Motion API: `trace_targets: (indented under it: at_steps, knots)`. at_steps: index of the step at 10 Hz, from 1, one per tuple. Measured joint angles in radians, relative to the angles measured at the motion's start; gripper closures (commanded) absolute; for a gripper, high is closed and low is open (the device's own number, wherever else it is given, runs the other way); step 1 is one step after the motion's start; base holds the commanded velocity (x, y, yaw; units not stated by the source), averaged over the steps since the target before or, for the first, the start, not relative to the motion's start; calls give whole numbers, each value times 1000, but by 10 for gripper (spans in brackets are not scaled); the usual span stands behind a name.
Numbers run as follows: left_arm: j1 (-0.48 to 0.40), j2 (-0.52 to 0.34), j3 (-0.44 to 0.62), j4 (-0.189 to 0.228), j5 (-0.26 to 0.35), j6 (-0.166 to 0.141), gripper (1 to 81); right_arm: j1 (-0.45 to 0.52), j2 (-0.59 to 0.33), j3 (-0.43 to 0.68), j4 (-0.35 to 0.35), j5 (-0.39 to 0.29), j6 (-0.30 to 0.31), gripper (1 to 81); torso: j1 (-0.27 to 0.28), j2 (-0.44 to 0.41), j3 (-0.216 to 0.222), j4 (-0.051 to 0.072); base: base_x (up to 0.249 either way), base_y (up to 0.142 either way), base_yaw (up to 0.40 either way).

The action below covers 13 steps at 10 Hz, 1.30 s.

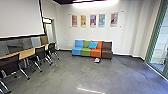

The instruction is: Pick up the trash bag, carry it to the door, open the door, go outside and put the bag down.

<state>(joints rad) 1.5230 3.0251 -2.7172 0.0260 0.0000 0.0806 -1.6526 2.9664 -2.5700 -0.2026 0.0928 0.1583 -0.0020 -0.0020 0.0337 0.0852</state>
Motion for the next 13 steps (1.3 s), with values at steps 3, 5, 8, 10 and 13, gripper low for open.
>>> trace_targets:
  at_steps: [3,5,8,10,13]
  knots:
    - [-21,4,0,0,-8,0,10,9,-1,3,-2,1,-7,10,2,1,0,0,119,0,0]
    - [-3,3,0,0,0,0,10,3,0,3,-3,1,-5,10,1,1,0,0,172,0,0]
    - [-17,9,1,0,-4,0,10,1,0,3,-5,4,-7,10,3,1,0,0,179,0,0]
    - [-10,9,1,0,-1,0,10,0,1,3,-5,4,-7,10,3,1,0,0,179,0,0]
    - [-12,9,1,0,-2,0,10,1,1,3,-5,3,-7,10,3,1,0,0,180,0,0]
